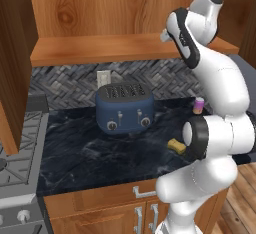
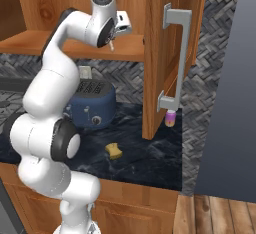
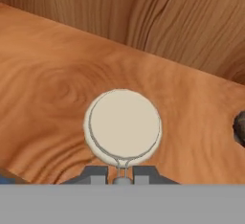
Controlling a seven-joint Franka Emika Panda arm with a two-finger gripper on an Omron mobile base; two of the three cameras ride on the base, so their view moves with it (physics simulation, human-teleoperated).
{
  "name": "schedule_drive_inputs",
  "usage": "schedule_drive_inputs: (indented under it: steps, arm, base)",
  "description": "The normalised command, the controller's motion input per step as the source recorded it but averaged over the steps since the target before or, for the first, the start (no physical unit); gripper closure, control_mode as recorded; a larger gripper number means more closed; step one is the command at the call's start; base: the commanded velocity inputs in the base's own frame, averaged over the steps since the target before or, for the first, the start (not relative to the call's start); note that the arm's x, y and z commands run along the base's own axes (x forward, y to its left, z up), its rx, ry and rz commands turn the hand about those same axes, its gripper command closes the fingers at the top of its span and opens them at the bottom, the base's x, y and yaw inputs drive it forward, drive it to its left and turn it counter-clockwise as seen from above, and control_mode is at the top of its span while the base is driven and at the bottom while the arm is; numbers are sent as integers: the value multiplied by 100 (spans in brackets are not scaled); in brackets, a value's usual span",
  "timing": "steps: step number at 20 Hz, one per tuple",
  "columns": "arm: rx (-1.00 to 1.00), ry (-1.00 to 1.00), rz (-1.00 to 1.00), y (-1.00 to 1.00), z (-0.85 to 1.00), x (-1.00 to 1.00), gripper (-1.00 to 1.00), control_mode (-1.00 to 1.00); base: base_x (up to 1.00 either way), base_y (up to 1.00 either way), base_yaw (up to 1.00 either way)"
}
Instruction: Pick the sponge and dish brush from the cabinet and place them on the counter.
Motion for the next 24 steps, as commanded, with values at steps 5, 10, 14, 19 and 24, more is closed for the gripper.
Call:
schedule_drive_inputs:
  steps: [5, 10, 14, 19, 24]
  arm:
    - [0, 0, 0, 0, 9, -52, 100, -100]
    - [0, 0, 0, 0, 6, -57, 100, -100]
    - [0, 3, 0, 0, 0, -57, 100, -100]
    - [-1, 4, 0, 0, 0, -57, 100, -100]
    - [0, 4, 0, 0, 0, -58, 100, -100]
  base:
    - [0, 0, 0]
    - [0, 0, 0]
    - [0, 0, 0]
    - [0, 0, 0]
    - [0, 0, 0]
